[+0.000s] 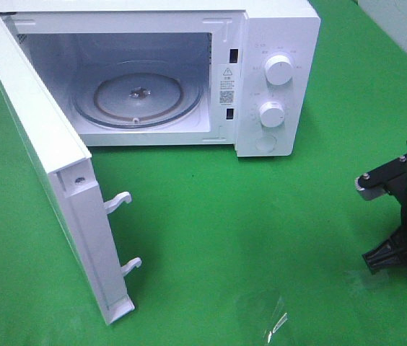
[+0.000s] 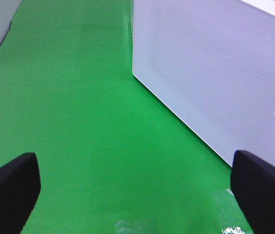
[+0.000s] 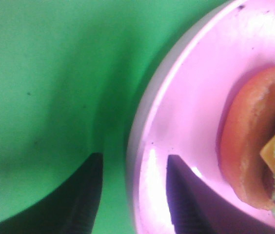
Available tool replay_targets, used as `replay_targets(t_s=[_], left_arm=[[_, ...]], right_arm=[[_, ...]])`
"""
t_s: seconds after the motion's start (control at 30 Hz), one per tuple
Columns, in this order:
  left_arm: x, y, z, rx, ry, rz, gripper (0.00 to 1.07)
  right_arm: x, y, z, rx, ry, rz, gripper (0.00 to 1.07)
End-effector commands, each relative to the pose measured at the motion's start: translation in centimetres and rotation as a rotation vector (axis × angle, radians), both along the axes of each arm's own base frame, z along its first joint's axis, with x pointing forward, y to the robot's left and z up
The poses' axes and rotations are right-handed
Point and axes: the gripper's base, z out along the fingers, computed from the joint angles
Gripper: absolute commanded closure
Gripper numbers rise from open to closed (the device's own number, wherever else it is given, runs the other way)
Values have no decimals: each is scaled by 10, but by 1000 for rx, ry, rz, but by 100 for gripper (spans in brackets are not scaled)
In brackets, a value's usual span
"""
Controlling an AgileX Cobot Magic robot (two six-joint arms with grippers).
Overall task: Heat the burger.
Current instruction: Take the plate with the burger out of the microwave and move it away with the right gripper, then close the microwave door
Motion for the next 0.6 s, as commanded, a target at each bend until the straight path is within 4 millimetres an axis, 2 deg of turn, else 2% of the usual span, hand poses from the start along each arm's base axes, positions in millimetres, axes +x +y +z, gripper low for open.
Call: replay_targets(t_s=[0.03,0.13,0.2,0.3,0.33,0.37,0.4,0.43,0.47,0.6], left_arm=[[-2,0,0,0,-20,5,9],[-2,0,0,0,-20,5,9],[-2,0,0,0,-20,5,9],[-2,0,0,0,-20,5,9],[-2,0,0,0,-20,5,9],[-2,0,0,0,-20,5,9],[-2,0,0,0,-20,5,9],[-2,0,0,0,-20,5,9],[-2,0,0,0,-20,5,9],[-2,0,0,0,-20,5,9]], right_arm=[[-1,4,24,87,-67,30,63],[-3,6,34,134,-97,50,62],[-7,10,52,205,-138,106,55],[-8,10,55,213,-144,119,52],[-11,11,64,235,-164,138,45],[-11,11,64,235,-164,138,45],[-14,11,71,256,-183,143,37],[-14,11,71,256,-183,143,37],[-17,11,78,280,-205,145,31],[-25,10,91,330,-235,137,26]])
